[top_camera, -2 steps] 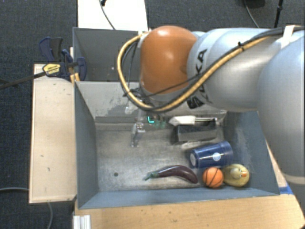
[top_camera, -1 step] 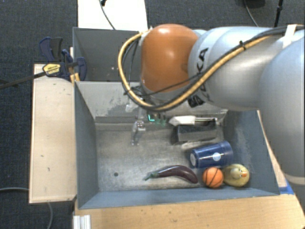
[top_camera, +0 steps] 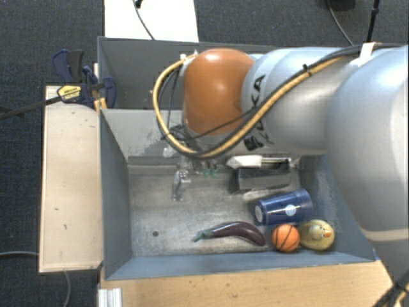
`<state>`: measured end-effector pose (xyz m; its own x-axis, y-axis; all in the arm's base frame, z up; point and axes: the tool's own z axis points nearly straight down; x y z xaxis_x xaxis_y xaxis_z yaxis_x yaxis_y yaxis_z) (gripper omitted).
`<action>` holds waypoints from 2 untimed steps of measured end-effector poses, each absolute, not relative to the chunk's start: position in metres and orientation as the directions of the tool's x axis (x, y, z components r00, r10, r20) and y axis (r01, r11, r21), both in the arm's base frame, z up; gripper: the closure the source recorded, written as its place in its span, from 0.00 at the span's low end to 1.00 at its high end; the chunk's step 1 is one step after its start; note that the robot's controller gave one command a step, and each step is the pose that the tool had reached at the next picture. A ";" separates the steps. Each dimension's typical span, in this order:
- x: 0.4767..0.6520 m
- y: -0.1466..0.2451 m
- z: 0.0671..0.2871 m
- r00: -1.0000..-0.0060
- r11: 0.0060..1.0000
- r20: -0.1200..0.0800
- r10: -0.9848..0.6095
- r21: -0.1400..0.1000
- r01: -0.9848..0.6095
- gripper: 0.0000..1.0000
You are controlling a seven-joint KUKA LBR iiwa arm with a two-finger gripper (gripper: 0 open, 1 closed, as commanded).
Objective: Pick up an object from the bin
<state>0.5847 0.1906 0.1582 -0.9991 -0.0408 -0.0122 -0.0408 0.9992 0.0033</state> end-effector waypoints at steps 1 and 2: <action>0.567 0.130 0.077 -0.996 0.996 -0.025 -0.087 0.005 -0.087 1.00; 0.567 0.130 0.077 -0.996 0.996 -0.025 -0.085 0.005 -0.085 1.00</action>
Offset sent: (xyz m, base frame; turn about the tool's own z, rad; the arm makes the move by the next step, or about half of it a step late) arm 0.0000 0.0000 0.0000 0.0000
